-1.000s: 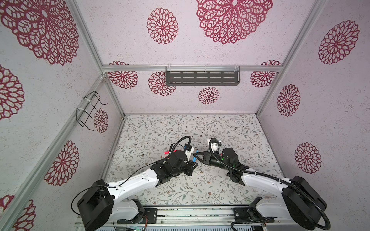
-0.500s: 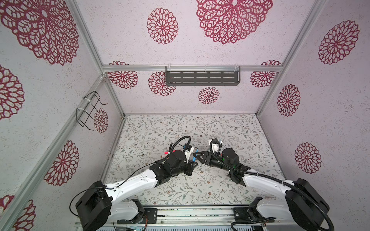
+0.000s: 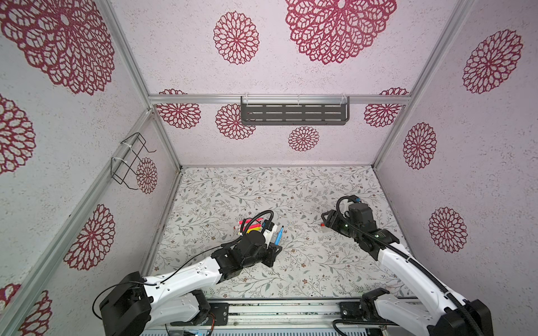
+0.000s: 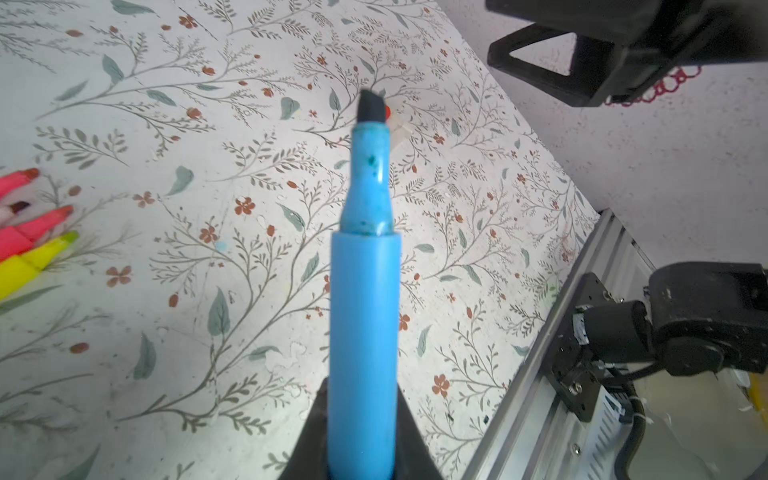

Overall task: Insert the pens into the pen caps
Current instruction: 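Open the right gripper off the marker tip and move it over the clear caps, then lower the right gripper and close it on a clear cap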

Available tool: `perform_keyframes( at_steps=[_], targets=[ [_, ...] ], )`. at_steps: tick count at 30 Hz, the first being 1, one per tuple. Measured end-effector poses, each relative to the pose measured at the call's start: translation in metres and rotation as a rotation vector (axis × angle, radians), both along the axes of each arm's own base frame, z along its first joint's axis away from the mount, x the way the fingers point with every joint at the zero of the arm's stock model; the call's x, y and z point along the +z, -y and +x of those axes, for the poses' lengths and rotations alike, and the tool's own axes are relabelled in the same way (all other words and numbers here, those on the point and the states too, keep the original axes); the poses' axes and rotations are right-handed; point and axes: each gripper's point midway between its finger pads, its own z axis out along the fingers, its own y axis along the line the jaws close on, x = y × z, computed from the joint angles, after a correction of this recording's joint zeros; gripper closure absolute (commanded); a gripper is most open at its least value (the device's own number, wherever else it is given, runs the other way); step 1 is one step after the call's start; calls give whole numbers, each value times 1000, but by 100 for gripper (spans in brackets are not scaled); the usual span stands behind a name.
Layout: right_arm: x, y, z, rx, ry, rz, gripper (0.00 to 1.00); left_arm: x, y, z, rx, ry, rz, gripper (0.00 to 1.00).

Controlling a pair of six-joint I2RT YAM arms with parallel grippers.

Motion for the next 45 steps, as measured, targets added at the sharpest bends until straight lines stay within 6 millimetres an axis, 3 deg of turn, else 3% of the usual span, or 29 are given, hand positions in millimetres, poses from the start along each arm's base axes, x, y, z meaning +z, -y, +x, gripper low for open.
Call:
perform_keyframes(
  at_steps=[6, 15, 32, 45],
  targets=[
    [-46, 16, 1, 30, -180, -141, 54, 12, -1, -11, -36, 26, -68, 100],
    [-79, 17, 15, 105, -265, -234, 54, 10, -2, -15, -44, 23, -79, 100],
    [-111, 14, 36, 174, -286, -268, 57, 15, -11, -17, -21, 40, -107, 100],
    [-114, 7, 45, 196, -257, -234, 54, 16, -14, -15, -4, 51, -104, 100]
  ],
)
